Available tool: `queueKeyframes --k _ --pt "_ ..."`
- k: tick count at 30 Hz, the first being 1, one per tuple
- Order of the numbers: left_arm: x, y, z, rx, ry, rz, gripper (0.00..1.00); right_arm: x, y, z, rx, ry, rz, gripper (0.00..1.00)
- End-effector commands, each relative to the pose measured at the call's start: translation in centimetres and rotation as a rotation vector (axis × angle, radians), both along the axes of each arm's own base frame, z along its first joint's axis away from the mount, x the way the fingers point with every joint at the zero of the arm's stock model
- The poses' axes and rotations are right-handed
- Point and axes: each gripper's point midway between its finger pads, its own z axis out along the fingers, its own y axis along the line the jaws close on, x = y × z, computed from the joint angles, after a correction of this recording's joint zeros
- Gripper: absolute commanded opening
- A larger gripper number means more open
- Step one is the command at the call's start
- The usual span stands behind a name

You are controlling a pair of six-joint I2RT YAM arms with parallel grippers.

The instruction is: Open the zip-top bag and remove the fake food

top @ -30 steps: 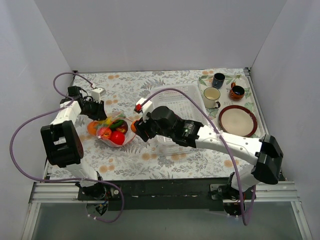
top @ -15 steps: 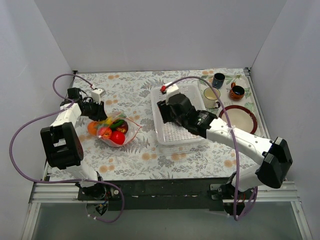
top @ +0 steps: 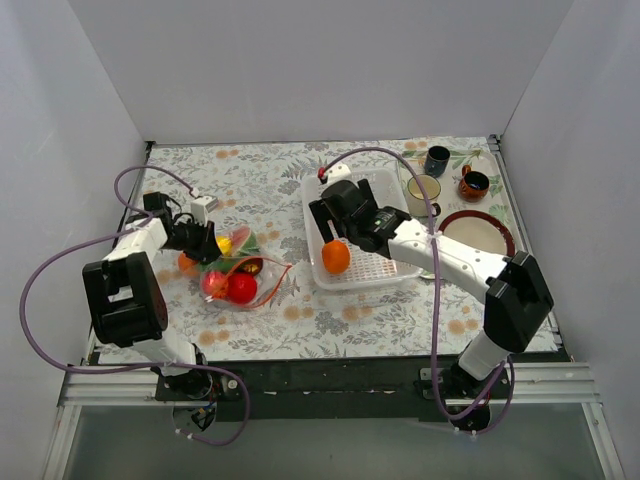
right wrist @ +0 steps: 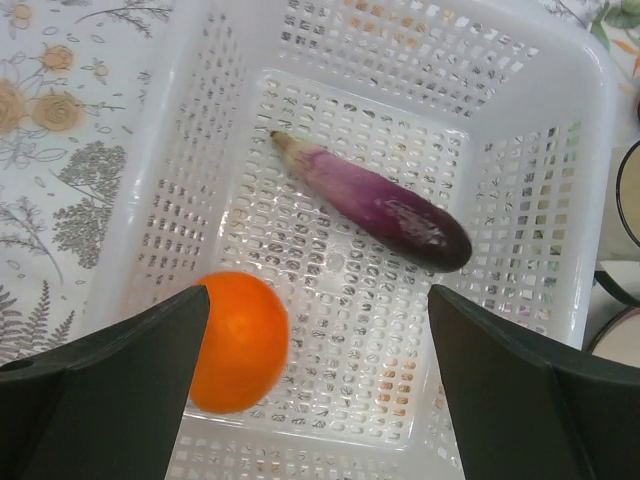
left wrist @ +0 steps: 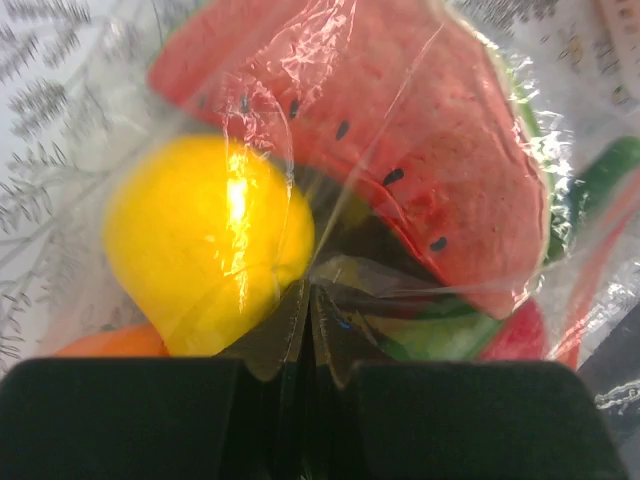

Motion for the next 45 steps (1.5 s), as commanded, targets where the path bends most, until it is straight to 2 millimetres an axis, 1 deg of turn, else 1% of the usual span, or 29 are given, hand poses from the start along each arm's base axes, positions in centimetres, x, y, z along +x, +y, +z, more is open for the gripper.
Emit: queueKeyframes --k 1,2,3,4,6,7,9,10,12,13,14,15,16,18,19,21,22,24,25,27,30,31,32,33,34,36,41,44,45 --pt "-4.3 1.7 -4.6 0.104 0.213 0.021 0.01 -1.4 4.6 4.7 0.041 -0.113 0.101 0.99" --pt "-4.3 1.6 -4.7 0.105 0.215 0.022 0.01 -2.1 5.7 4.4 0.040 -0.110 0.137 0.99" --pt "-4.4 1.7 -4.8 0.105 0.217 0.027 0.01 -2.8 7.0 4.8 0.054 -0.130 0.180 0.99" --pt "-4.5 1.8 -5.1 0.109 0.224 0.028 0.01 -4.8 9.0 4.5 0.057 -0.129 0.253 0.98" --pt "-4.6 1.9 -5.5 0.111 0.230 0.036 0.01 -7.1 11.4 4.3 0.083 -0.130 0.349 0.96" --pt "-4.8 1.8 -5.8 0.113 0.237 0.034 0.01 -9.2 13.5 3.7 0.111 -0.116 0.432 0.91" --pt "-5.0 1.9 -6.1 0.111 0.248 0.039 0.01 -11.2 15.3 3.1 0.120 -0.112 0.503 0.85" --pt "-5.1 1.8 -6.2 0.109 0.254 0.040 0.01 -12.8 16.8 2.3 0.125 -0.099 0.561 0.84" --pt "-5.2 1.8 -6.3 0.106 0.258 0.044 0.01 -13.9 18.1 1.7 0.125 -0.094 0.605 0.83" --pt "-5.2 1.8 -6.3 0.105 0.260 0.045 0.01 -14.7 19.0 0.4 0.109 -0.074 0.638 0.83" --pt "-5.2 1.7 -6.2 0.102 0.258 0.046 0.01 -14.9 19.6 0.4 0.115 -0.071 0.651 0.84" --pt "-5.2 1.7 -6.1 0.101 0.257 0.046 0.01 -15.1 19.9 0.0 0.111 -0.063 0.661 0.85" --pt "-5.3 1.6 -6.0 0.101 0.258 0.045 0.01 -15.3 20.4 -1.1 0.099 -0.041 0.676 0.87" --pt "-5.2 1.7 -5.8 0.101 0.252 0.046 0.01 -15.4 20.9 -1.8 0.096 -0.032 0.690 0.91" --pt "-5.3 1.6 -5.7 0.101 0.253 0.043 0.01 -15.5 21.1 -2.7 0.086 -0.016 0.702 0.94" --pt "-5.2 1.6 -5.6 0.100 0.244 0.043 0.01 -15.5 21.5 -3.3 0.081 -0.013 0.708 0.99" --pt "-5.4 1.5 -5.5 0.097 0.246 0.041 0.01 -15.4 21.7 -4.2 0.065 -0.005 0.707 0.99" --pt "-5.4 1.4 -5.3 0.089 0.245 0.038 0.01 -15.0 22.2 -4.2 0.064 -0.013 0.701 0.99" --pt "-5.5 1.3 -5.2 0.086 0.245 0.037 0.01 -15.0 22.7 -4.8 0.060 -0.005 0.707 0.98" --pt "-5.6 1.3 -5.2 0.086 0.248 0.037 0.01 -15.2 23.2 -5.1 0.065 0.004 0.720 0.99" --pt "-5.7 1.3 -5.2 0.087 0.244 0.034 0.02 -15.9 24.5 -5.6 0.095 0.043 0.779 0.99" --pt "-5.8 1.3 -5.2 0.087 0.246 0.033 0.02 -16.6 24.9 -6.0 0.104 0.067 0.828 0.99" --pt "-5.8 1.2 -5.2 0.086 0.245 0.032 0.02 -16.8 25.1 -6.3 0.101 0.073 0.854 0.98" --pt "-5.8 1.3 -5.1 0.087 0.241 0.031 0.02 -16.8 25.2 -7.1 0.100 0.094 0.850 0.99" --pt "-5.9 1.2 -5.2 0.087 0.243 0.030 0.01 -17.1 25.4 -7.2 0.106 0.112 0.864 0.99" --pt "-5.8 1.3 -5.1 0.090 0.232 0.029 0.02 -17.2 25.3 -8.5 0.087 0.138 0.867 0.99" --pt "-6.2 1.1 -5.4 0.084 0.239 0.026 0.02 -17.3 24.4 -10.7 0.066 0.191 0.844 0.99" --pt "-6.2 1.1 -5.6 0.083 0.241 0.026 0.02 -17.3 23.9 -11.0 0.071 0.197 0.835 0.98" --pt "-6.2 1.0 -5.6 0.080 0.243 0.025 0.02 -17.2 23.4 -11.2 0.063 0.195 0.830 0.93"
